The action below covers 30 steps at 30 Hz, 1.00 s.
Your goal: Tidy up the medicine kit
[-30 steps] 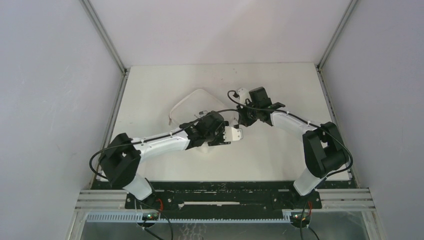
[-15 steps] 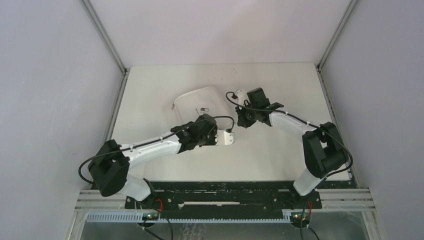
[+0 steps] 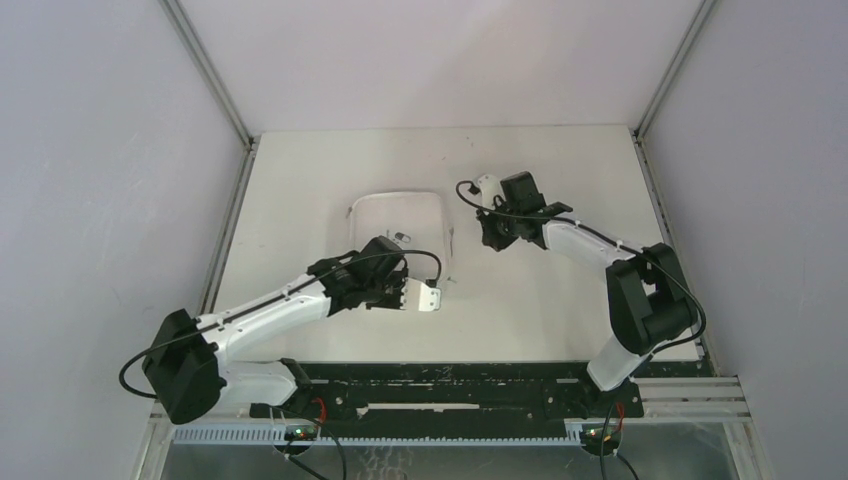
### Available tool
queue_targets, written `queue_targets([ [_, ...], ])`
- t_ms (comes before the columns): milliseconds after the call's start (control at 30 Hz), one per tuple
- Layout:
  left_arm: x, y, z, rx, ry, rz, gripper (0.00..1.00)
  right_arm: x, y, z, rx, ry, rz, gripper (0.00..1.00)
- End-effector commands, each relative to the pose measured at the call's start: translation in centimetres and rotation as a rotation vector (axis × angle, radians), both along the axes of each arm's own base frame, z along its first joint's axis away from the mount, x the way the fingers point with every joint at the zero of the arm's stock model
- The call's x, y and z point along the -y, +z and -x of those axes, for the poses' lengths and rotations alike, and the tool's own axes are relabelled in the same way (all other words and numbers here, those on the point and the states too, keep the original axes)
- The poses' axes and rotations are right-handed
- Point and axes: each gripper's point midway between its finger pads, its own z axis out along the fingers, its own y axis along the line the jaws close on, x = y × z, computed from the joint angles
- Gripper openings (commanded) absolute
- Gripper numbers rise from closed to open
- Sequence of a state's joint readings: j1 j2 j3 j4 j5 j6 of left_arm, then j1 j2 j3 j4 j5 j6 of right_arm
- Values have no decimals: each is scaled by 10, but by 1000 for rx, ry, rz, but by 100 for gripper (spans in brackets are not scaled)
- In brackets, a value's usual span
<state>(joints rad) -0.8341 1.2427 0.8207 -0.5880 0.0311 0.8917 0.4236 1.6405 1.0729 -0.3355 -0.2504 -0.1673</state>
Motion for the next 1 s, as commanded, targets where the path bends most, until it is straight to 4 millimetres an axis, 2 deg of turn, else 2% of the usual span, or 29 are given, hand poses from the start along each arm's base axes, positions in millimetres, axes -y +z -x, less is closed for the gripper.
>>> queue_targets([
  [0,-12,-7,13,-101,14,17,0,-34,41,20,71,207,-171,0],
  [133,-3,-5,-3,-110,108,113,0,-41,43,55,48,248,-288,17],
  [233,5,-6,-11,-120,141,164,0,-51,46,68,33,275,-352,45],
  [300,7,-6,-14,-117,155,179,0,-57,43,72,35,302,-357,52],
  [467,8,-5,-17,-135,193,223,0,-71,32,76,39,342,-389,60],
  [633,8,-9,-12,-162,190,232,0,-81,16,73,60,392,-385,62],
  [867,10,-8,-11,-168,180,235,0,-88,4,67,112,450,-376,60],
  [967,10,-9,-12,-170,179,232,0,-90,4,66,138,470,-377,55],
])
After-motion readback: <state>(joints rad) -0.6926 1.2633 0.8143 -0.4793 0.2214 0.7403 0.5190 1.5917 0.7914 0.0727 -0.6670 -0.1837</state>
